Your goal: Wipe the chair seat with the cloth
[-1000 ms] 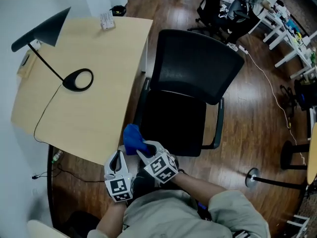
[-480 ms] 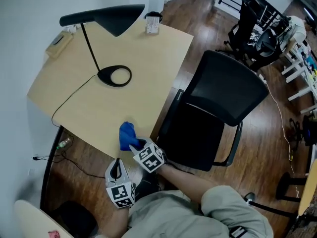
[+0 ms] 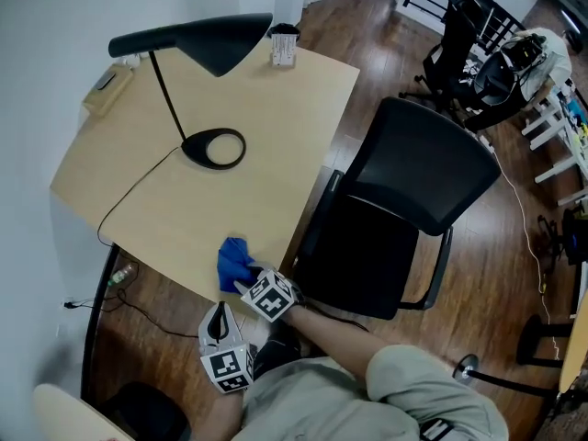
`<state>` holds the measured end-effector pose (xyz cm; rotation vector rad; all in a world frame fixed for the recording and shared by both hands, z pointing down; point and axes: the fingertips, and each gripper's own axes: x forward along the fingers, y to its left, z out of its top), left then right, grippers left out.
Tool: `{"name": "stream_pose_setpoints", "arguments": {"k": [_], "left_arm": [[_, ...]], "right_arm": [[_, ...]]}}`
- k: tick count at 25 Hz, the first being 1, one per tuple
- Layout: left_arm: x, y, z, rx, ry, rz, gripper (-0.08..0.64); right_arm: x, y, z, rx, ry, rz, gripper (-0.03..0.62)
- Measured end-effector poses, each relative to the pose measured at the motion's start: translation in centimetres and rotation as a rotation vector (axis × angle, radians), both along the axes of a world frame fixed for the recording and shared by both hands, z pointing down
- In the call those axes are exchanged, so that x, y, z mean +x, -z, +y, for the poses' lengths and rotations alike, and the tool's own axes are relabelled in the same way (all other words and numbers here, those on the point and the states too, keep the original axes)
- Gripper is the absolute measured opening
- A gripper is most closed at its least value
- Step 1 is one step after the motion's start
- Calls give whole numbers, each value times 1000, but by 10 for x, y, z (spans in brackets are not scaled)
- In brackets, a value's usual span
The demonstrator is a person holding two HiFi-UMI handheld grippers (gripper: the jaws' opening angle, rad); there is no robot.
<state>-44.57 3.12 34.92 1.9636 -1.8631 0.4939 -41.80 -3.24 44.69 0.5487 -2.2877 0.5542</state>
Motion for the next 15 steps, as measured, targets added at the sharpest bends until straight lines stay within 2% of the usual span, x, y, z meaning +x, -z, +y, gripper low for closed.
{"name": "stream_pose_setpoints", "arguments": {"k": [2,5,7,10,13,15], "left_arm": [[9,5,-8,13,-33,5,5],[38,19,-25,50,-121,20,5],[65,24,-37,65,-209,31,5],[114,26,-45,71,-364,37,5],[167,36,-44,94,-517,41,5],[200,46,-35,101,-590,57,5]], "right_arm": [[4,10,7,-9,18,-27,193],[30,40,22,28,31,-70,193],[58,61,29,62,4,-103,191],[117,84,37,97,-129,-140,121],[186,104,44,156,-332,-150,36],[229,117,58,194,-453,-149,1]]}}
